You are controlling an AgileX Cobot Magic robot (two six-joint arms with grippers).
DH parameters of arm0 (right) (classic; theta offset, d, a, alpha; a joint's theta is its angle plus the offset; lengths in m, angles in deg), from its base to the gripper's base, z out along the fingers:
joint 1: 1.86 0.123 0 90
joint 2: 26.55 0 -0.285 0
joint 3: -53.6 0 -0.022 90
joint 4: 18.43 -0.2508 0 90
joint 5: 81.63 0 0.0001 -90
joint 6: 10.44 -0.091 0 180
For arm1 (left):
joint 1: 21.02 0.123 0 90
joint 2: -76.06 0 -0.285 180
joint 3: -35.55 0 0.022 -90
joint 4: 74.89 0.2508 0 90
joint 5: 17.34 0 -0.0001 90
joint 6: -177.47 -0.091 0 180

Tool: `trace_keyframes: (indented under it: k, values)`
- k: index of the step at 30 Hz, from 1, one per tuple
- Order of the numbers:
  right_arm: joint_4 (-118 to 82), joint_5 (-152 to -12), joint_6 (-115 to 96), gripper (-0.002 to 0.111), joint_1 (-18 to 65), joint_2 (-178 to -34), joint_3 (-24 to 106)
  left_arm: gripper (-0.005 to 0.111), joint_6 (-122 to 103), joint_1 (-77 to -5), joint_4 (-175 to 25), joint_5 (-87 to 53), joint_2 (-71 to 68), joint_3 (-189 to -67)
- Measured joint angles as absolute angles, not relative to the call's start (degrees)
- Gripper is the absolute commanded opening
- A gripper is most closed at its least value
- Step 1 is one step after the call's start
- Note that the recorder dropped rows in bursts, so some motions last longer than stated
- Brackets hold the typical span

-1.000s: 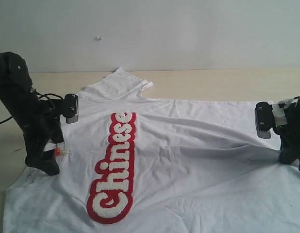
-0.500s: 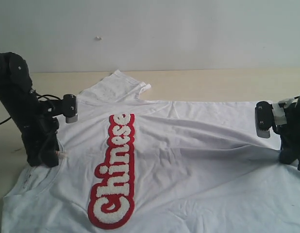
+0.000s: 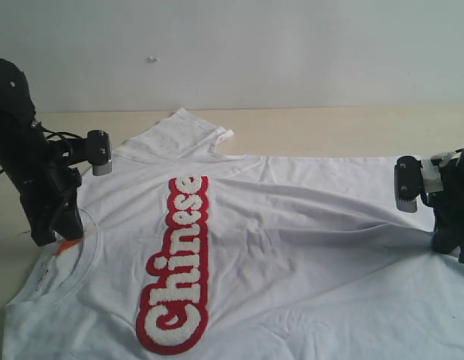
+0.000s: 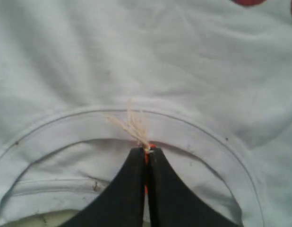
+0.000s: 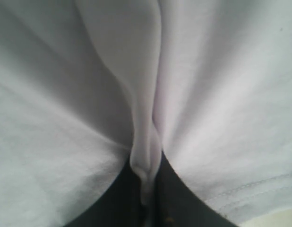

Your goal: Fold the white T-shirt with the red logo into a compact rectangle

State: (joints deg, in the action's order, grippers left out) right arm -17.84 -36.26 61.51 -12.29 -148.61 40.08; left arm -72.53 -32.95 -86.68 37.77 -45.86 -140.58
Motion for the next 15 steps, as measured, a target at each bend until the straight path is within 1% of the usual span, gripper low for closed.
trace_keyframes:
  k: [15]
  values:
    - [-18.43, -36.26, 61.38, 0.0, -12.29, -148.61, 40.08, 0.0, -72.16, -32.95, -89.54, 39.5, -45.86, -140.58]
